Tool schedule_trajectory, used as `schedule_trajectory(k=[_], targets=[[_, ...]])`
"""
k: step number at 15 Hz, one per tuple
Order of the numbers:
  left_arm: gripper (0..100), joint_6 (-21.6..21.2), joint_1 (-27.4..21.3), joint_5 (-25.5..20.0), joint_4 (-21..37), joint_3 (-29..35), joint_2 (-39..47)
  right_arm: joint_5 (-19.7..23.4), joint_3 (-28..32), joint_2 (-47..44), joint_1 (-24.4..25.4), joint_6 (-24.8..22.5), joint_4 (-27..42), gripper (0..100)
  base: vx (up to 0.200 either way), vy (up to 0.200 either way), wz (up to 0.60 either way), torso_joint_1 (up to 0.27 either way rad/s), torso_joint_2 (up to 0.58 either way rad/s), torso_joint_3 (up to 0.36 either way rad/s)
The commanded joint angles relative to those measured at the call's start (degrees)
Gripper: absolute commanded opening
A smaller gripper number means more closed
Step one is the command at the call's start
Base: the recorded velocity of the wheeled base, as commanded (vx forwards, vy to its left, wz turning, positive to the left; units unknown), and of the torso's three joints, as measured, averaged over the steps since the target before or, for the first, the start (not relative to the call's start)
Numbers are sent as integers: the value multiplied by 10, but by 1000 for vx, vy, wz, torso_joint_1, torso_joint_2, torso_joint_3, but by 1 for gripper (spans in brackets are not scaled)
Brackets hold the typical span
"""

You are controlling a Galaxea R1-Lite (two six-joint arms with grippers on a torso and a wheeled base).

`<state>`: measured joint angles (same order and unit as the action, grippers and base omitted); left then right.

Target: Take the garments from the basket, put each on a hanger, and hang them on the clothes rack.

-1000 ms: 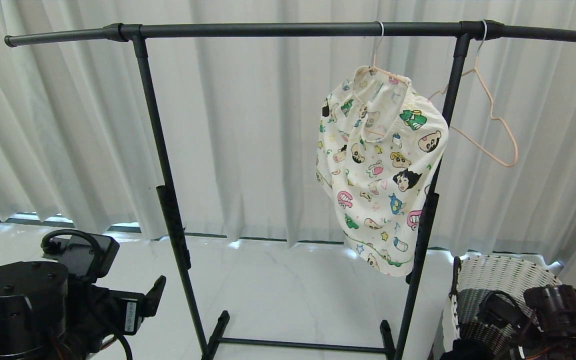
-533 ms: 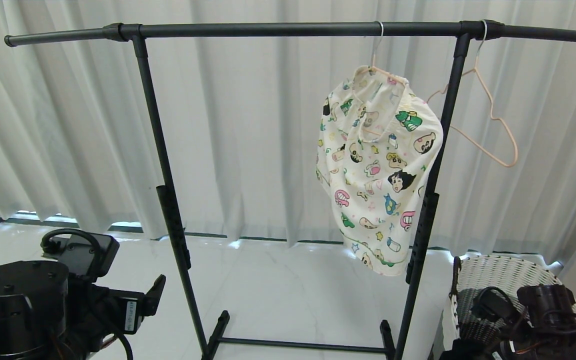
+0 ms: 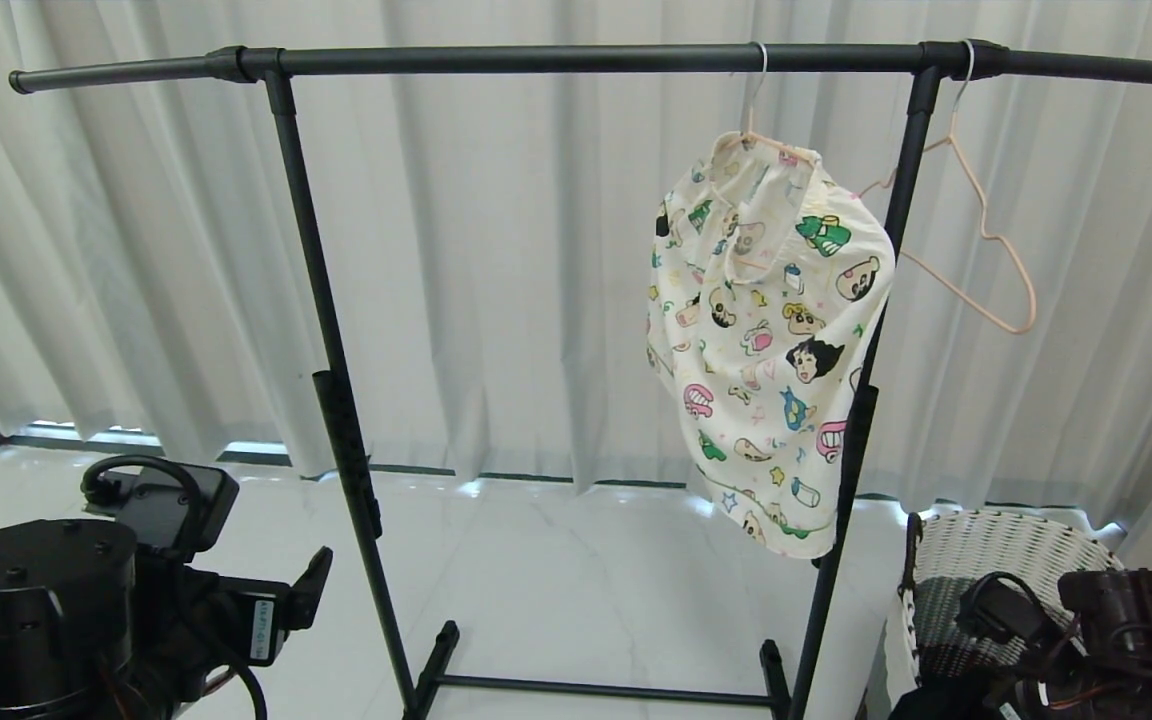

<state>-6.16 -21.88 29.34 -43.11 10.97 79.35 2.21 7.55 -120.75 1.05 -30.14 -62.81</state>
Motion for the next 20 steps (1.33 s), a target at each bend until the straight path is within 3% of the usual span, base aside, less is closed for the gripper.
schedule_trajectory(k=[1, 2, 5, 6, 7, 8, 10, 13, 16, 20], targets=[[100, 0, 0, 0, 0, 5, -1, 1, 3, 67, 3, -14, 11, 0, 0, 0, 0, 0, 0, 0], [100, 1, 0, -1, 0, 7, -1, 1, 5, 86, 4, -25, 24, 0, 0, 0, 0, 0, 0, 0], [100, 1, -22, -1, 0, 11, -12, 1, 50, 184, 11, -41, 152, 0, 0, 0, 0, 0, 0, 0], [100, 1, -33, -1, 0, 10, -19, 1, 98, 232, 17, -41, 250, 0, 0, 0, 0, 0, 0, 0], [100, 0, -47, -1, 0, 7, -27, 3, 172, 298, 26, -41, 410, 0, 0, 0, 0, 0, 0, 0], [100, 0, -56, -1, 0, 8, -32, 7, 230, 336, 34, -40, 521, 0, 0, 0, 0, 0, 0, 0], [100, 0, -83, -1, 0, 11, -42, 10, 340, 383, 50, -38, 682, 0, 0, 0, 0, 0, 0, 0], [100, 0, -120, -1, 0, 10, -43, 25, 511, 408, 71, -37, 865, 0, 0, 0, 0, 0, 0, 0], [100, -29, -143, -1, 0, 11, -59, 28, 645, 402, 101, -37, 984, 0, 0, 0, 0, 0, 0, 0], [100, -47, -168, -3, 0, 8, -70, 25, 672, 402, 152, -16, 1007, 0, -150, 0, 0, 3, 2, -1]])
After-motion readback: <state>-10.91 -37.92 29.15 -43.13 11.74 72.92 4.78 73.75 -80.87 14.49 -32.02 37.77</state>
